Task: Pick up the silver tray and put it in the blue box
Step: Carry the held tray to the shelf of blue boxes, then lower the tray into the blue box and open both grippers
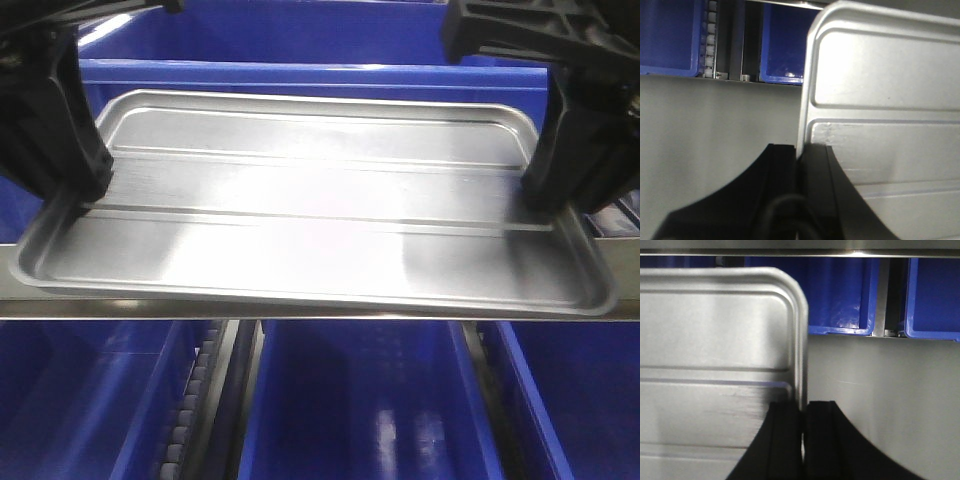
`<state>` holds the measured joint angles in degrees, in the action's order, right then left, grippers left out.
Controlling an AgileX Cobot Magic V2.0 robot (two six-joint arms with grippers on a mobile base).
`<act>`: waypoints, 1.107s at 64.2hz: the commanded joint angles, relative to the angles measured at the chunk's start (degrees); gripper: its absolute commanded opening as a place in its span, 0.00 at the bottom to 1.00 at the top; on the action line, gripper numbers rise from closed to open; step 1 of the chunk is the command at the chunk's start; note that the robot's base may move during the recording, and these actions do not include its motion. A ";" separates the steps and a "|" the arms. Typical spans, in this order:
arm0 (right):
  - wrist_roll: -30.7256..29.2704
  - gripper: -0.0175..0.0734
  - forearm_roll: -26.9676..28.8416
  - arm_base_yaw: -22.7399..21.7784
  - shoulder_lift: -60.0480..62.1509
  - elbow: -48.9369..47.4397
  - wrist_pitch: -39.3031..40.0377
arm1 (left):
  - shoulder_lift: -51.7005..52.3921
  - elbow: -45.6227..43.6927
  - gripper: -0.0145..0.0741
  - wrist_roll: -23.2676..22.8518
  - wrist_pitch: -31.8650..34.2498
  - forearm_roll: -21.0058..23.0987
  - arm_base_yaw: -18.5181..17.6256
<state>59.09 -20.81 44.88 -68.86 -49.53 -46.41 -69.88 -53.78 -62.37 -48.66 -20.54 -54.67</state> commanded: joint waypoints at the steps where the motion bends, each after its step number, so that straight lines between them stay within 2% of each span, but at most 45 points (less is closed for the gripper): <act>1: -0.21 0.23 -2.73 -0.10 1.59 -1.33 0.15 | 1.61 -1.46 0.05 -0.91 0.89 -2.62 -0.17; 19: -0.55 0.23 -3.06 -0.13 1.59 -2.00 1.47 | 1.37 -1.46 0.05 -0.91 2.48 -3.67 -0.17; 24: -2.22 0.23 -3.90 -0.13 1.59 -5.19 0.66 | 1.37 -2.81 0.05 -0.61 3.23 -3.41 0.21; 28: -3.69 0.23 -5.06 -0.13 1.59 -8.30 -0.03 | 1.37 -5.46 0.05 1.44 2.62 -3.41 0.31; 35: -5.47 0.23 -7.86 -0.13 1.59 -14.67 -0.35 | 1.37 -11.60 0.05 5.39 2.36 -6.16 0.31; 40: -5.60 0.23 -11.32 -0.32 1.17 -18.06 0.74 | 0.54 -15.65 0.05 5.65 2.76 -10.16 1.18; 44: -5.60 0.23 -14.17 -1.19 0.19 -20.83 1.99 | -0.72 -18.57 0.05 6.12 3.92 -12.33 3.69; 51: -5.60 0.23 -17.01 -3.80 -2.77 -23.98 6.08 | -3.69 -22.81 0.05 11.11 9.80 -12.17 8.60; 57: -5.60 0.23 -18.60 -7.59 -6.15 -26.52 11.84 | -6.94 -25.66 0.05 12.19 16.49 -12.28 12.35; 63: -5.60 0.23 -18.62 -12.55 -10.64 -29.45 21.07 | -11.06 -28.25 0.05 12.19 24.18 -12.28 17.59; 71: -5.60 0.23 -18.77 -17.68 -15.71 -31.72 32.01 | -15.96 -30.51 0.05 12.19 33.64 -13.99 22.63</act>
<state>54.13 -38.28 29.81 -83.04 -77.84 -27.98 -85.19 -80.76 -49.36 -28.17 -33.01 -34.37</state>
